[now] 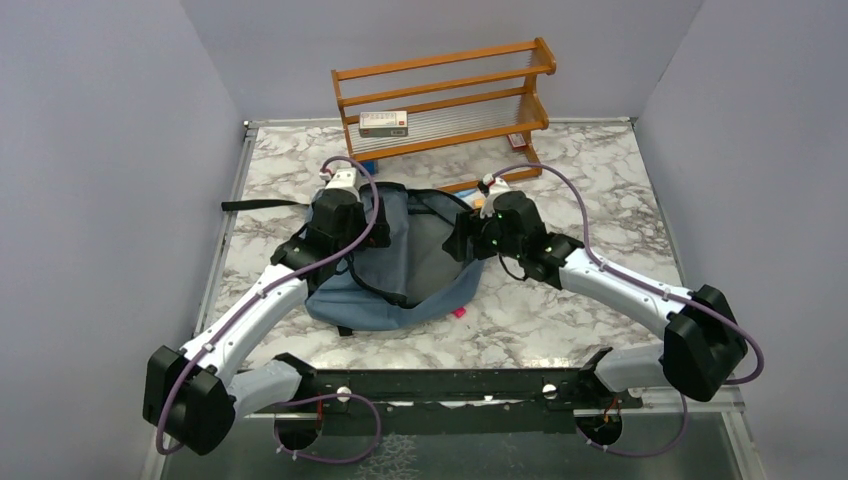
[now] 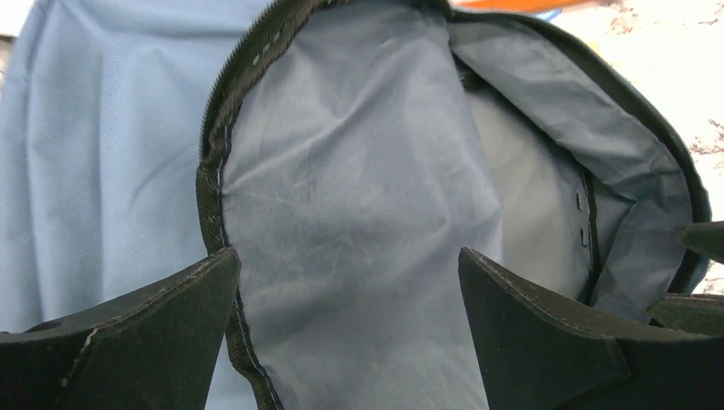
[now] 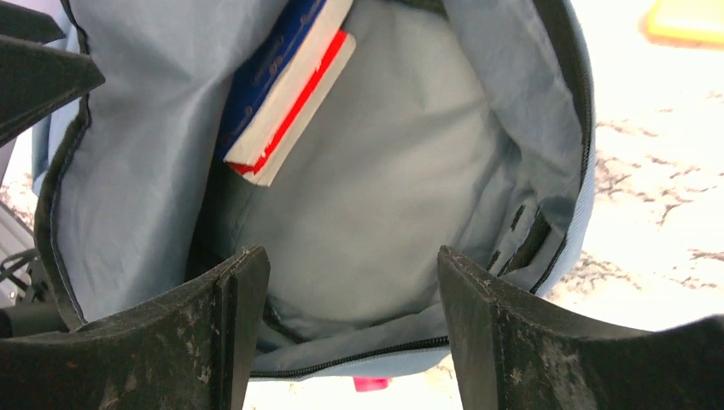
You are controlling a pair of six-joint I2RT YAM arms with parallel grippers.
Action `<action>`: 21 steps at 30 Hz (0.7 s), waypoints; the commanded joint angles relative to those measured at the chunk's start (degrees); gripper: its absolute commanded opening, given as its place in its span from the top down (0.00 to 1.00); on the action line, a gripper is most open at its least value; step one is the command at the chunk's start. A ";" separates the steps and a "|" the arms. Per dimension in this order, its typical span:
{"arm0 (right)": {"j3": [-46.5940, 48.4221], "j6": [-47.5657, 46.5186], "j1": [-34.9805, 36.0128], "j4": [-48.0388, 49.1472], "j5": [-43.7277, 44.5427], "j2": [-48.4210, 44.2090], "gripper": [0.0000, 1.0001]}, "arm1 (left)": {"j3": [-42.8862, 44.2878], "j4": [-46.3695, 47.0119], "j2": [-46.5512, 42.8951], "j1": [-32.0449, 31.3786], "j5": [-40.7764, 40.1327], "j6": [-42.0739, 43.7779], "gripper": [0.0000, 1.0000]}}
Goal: Pack the student bag
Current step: Zip the student bag at the center of the board.
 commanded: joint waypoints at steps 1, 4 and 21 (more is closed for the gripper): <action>-1.54 1.02 -0.06 -1.25 -4.71 -1.91 0.23 | -1.74 2.95 0.51 2.89 7.18 -3.23 0.01; -1.70 1.15 -0.06 -0.75 -5.56 -1.93 0.24 | -2.31 3.12 1.30 5.41 8.83 -2.63 0.01; -0.23 -0.04 -0.06 -1.64 -6.81 -1.19 0.24 | -4.21 15.16 5.27 15.62 35.66 0.46 0.14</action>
